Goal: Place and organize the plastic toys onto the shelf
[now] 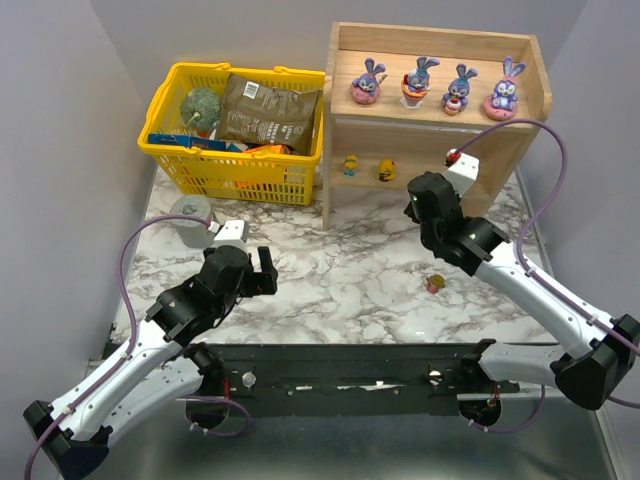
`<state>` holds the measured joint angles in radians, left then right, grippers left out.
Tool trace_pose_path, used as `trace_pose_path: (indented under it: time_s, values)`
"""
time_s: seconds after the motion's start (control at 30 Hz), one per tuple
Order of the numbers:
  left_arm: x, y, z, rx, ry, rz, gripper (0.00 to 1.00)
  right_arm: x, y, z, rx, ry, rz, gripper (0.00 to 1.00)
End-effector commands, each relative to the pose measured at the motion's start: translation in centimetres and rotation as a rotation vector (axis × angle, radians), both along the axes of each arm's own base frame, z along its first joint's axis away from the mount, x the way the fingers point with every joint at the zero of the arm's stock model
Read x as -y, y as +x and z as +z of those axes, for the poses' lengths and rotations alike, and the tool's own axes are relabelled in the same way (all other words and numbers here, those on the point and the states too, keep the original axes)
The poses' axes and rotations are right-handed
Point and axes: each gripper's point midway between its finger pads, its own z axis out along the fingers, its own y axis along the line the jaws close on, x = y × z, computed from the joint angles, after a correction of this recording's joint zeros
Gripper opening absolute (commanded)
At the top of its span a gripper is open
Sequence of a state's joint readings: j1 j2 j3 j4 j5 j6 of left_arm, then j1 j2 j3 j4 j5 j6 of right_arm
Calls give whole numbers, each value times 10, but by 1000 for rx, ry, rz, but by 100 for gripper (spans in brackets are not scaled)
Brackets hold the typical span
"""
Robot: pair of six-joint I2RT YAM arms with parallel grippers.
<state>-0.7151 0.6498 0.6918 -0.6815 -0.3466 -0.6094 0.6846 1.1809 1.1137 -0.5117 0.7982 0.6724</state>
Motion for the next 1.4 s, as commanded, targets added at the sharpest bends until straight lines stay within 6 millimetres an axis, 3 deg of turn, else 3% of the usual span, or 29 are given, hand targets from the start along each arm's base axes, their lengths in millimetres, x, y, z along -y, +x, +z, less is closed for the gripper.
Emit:
trace_pose_path:
  time_s: [0.0,0.23,0.67,1.37]
  values:
    - [2,1,7,18,-13,-13,99,12,11,17,-2,-72,-33,22]
    - [3,1,6,15,-11,-13,99,8,33,23,-9,-99,-30,22]
    - [3,2,4,8,-6,-14,99,6,62,14,-34,-114,-39,24]
    - [4,2,3,5,-6,-19,99,7,78,-4,-74,-141,-68,42]
